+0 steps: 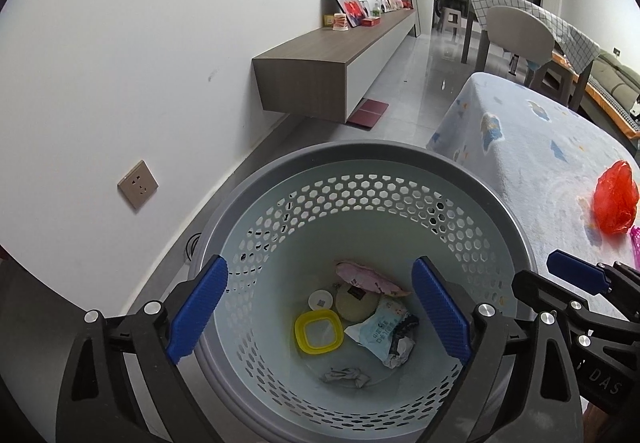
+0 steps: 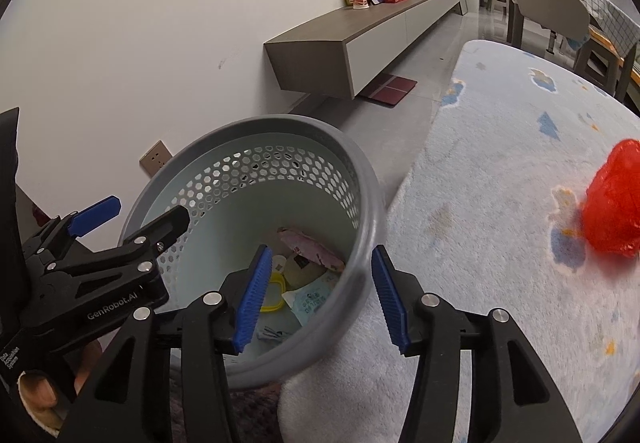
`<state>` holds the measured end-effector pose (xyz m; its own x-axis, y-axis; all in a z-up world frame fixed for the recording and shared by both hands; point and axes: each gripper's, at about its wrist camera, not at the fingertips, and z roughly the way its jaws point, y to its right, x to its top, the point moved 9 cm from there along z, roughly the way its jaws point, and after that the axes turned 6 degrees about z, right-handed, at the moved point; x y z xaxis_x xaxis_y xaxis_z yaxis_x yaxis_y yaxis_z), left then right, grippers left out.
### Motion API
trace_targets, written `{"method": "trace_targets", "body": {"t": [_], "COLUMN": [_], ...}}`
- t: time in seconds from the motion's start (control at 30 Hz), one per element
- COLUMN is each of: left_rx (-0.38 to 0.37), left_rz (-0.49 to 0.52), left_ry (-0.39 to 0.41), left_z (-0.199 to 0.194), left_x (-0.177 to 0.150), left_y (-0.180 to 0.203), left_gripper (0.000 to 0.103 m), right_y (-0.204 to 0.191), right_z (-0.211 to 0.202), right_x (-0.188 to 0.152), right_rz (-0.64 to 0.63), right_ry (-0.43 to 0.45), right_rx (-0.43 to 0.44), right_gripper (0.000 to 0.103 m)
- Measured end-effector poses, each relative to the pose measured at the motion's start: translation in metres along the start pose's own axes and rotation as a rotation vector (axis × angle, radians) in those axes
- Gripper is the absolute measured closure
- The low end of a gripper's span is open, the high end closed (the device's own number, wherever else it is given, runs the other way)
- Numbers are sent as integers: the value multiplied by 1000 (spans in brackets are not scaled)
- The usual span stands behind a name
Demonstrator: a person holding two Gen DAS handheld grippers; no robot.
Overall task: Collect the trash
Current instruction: 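Move both grippers back toward the red bag and pink shuttlecock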
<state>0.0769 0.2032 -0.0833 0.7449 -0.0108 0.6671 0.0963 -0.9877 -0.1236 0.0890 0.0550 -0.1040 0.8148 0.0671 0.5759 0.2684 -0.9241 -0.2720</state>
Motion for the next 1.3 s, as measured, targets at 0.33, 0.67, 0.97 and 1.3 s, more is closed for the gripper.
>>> {"method": "trace_targets", "body": {"t": [0.33,0.67,0.97,1.3], "left_rx": [-55,-149,-236,-224], "left_rz": [45,99,177,213], "left_ry": [38,88,73,64], "left_z": [-11,-30,-35,-32], "left_x": [2,13,11,7], "left_y": [30,88,153,185], "left_gripper": [10,10,10,10], "right_y": [51,168,266,317], "right_z": [-35,-112,-164,-143], "right_x": [-21,-47,-54,-30], "right_rz": [93,266,367,383], "right_ry": [40,123,156,107], "right_rx": [-72,-255,-373,-321], "right_gripper": [51,49,41,31]}}
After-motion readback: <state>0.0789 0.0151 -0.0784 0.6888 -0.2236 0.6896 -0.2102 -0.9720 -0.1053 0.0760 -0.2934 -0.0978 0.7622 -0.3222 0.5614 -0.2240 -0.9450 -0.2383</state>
